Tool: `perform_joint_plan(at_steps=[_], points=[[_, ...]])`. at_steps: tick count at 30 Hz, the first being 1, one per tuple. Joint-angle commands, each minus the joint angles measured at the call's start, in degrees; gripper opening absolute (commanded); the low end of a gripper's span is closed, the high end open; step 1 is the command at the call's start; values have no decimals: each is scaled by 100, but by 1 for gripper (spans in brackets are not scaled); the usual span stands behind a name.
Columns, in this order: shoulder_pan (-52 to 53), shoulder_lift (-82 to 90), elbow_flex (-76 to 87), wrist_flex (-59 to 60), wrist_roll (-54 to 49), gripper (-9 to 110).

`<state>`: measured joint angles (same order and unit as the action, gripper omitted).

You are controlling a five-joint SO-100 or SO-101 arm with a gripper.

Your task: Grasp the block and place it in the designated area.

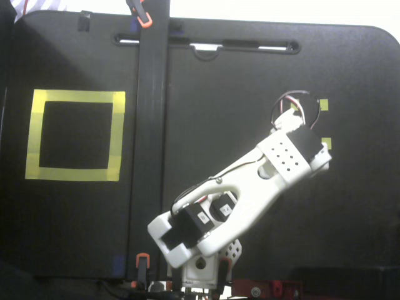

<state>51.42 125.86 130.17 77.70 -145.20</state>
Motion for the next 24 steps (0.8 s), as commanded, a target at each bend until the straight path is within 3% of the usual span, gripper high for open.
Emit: perform_joint_plan(at_steps=[1,24], points=[[62,114,158,-299,-35,41],[114,114,1881,-2118,-88,41]])
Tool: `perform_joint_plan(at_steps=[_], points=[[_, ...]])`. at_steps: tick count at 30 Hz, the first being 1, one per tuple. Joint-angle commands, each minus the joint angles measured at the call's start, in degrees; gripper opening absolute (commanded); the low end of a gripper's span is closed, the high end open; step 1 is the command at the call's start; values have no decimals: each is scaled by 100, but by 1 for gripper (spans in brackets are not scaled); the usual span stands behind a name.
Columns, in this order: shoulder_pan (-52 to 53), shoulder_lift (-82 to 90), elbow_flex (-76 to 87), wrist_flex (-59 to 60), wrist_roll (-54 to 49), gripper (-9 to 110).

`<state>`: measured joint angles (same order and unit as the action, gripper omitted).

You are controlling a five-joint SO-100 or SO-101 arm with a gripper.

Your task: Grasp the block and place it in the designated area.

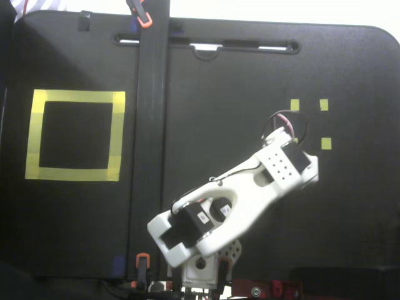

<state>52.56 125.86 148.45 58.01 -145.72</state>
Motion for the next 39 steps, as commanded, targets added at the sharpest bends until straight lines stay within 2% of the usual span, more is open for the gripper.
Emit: perform_joint_plan(at_steps=[1,22,39], points=[[0,114,97,-211,-35,41],[-9,-422,562,-1169,53,41],[-62,-334,712,-1151,88,41]])
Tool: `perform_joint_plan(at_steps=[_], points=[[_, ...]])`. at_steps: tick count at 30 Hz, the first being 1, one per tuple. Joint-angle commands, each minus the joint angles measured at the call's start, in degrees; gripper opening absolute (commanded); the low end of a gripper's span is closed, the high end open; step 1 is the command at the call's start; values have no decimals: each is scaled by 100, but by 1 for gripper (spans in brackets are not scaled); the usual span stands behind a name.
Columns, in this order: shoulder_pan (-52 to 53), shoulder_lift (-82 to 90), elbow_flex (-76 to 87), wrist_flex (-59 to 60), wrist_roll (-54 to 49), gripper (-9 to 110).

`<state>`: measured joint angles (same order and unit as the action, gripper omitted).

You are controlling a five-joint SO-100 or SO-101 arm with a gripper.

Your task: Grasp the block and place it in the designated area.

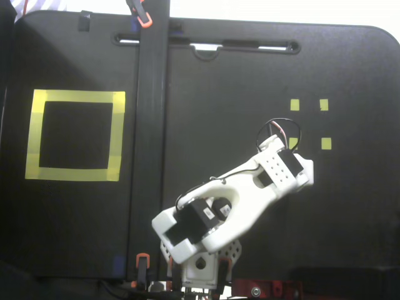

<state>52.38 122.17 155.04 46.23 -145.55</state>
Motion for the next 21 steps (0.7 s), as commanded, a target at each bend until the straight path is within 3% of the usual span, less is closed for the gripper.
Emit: perform_joint_plan(at_steps=[1,10,21], points=[[-62,53,62,35,79,41],[-97,79,97,62,114,27],[-26,114,158,-9,88,25]])
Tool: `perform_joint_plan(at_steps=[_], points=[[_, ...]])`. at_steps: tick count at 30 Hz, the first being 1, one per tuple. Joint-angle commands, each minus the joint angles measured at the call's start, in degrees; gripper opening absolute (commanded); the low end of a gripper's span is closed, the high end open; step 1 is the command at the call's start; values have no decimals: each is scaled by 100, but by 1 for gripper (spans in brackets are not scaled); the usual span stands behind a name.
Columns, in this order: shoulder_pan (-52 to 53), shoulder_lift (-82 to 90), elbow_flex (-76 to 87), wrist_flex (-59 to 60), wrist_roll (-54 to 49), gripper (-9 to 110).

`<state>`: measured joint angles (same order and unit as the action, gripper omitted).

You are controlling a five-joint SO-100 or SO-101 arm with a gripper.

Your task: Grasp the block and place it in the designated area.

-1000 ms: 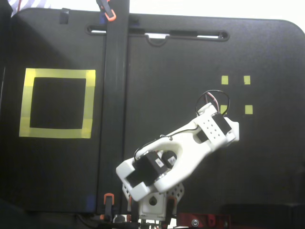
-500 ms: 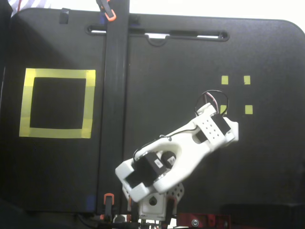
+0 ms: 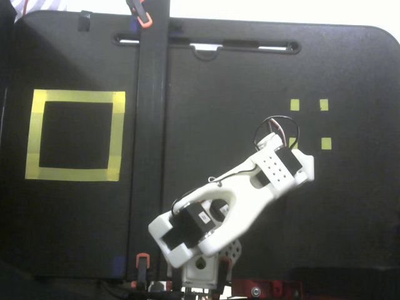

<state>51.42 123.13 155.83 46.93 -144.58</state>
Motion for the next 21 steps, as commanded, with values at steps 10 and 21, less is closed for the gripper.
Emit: perform_joint_plan(at_steps=[10,21], points=[[88,211,141,193,176,22],[9,246,114,387,352,22]])
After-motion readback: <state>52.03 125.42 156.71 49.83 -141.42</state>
